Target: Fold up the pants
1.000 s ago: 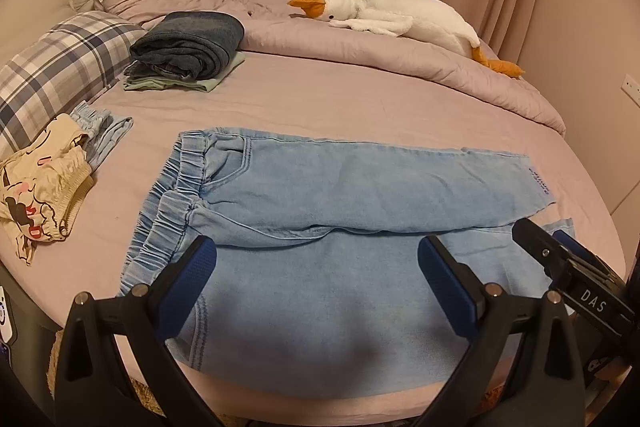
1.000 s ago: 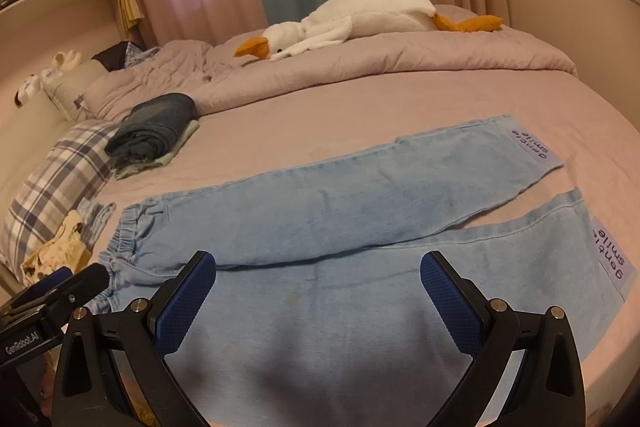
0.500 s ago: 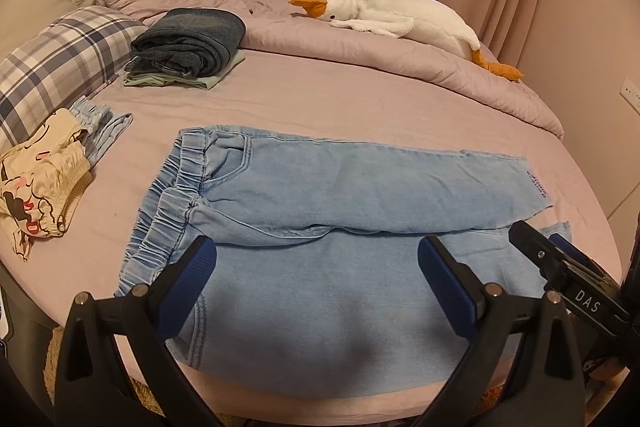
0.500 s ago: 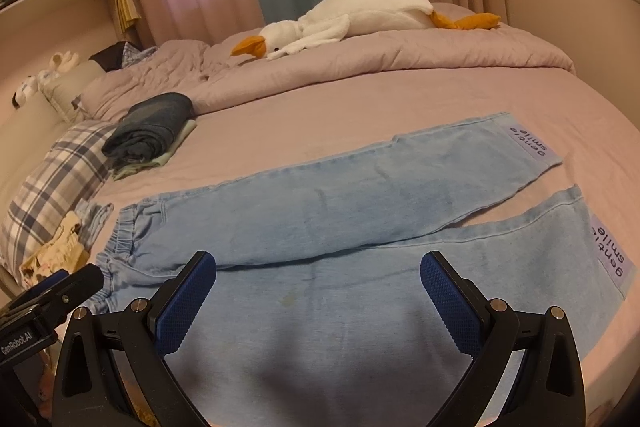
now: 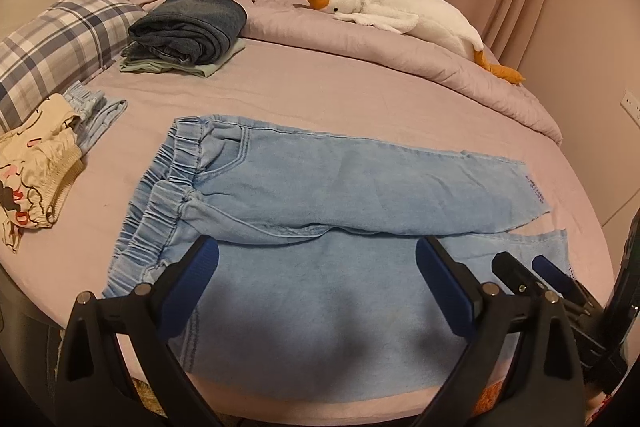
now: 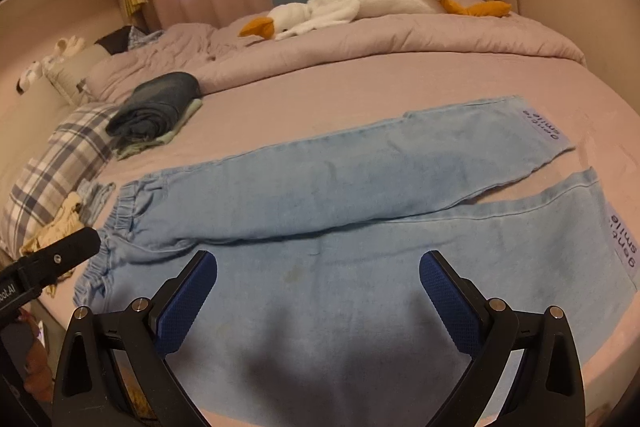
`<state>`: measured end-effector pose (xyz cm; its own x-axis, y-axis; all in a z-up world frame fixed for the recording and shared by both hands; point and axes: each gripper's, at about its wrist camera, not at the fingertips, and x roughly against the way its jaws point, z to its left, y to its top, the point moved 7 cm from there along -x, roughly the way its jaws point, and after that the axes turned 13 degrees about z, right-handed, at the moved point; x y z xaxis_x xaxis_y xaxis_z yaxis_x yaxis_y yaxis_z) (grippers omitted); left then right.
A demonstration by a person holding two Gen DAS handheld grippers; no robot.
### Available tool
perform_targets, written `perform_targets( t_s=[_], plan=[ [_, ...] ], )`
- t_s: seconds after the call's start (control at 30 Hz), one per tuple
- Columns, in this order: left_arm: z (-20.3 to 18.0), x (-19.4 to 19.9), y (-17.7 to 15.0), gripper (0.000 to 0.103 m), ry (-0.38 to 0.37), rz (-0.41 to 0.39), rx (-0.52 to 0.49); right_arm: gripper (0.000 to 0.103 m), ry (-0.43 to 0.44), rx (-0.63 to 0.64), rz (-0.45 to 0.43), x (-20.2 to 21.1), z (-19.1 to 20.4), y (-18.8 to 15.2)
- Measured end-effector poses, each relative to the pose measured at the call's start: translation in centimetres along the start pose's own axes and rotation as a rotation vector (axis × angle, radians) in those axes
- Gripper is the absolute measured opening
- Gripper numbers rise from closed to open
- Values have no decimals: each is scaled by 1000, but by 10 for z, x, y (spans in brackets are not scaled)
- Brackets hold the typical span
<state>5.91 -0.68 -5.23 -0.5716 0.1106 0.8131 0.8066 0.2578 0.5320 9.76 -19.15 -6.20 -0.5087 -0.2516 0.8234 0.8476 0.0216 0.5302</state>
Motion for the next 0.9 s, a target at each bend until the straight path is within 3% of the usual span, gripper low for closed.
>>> perform_targets(
  t_s=[0.73,0.9],
  plan=[
    [15,-27,10,96,-2,33,-1,101,-79,-67,6,-3,-14,11],
    [20,-30,11,96,-9,35,17,101,-64,-105,7,-3,-21,15]
  ],
)
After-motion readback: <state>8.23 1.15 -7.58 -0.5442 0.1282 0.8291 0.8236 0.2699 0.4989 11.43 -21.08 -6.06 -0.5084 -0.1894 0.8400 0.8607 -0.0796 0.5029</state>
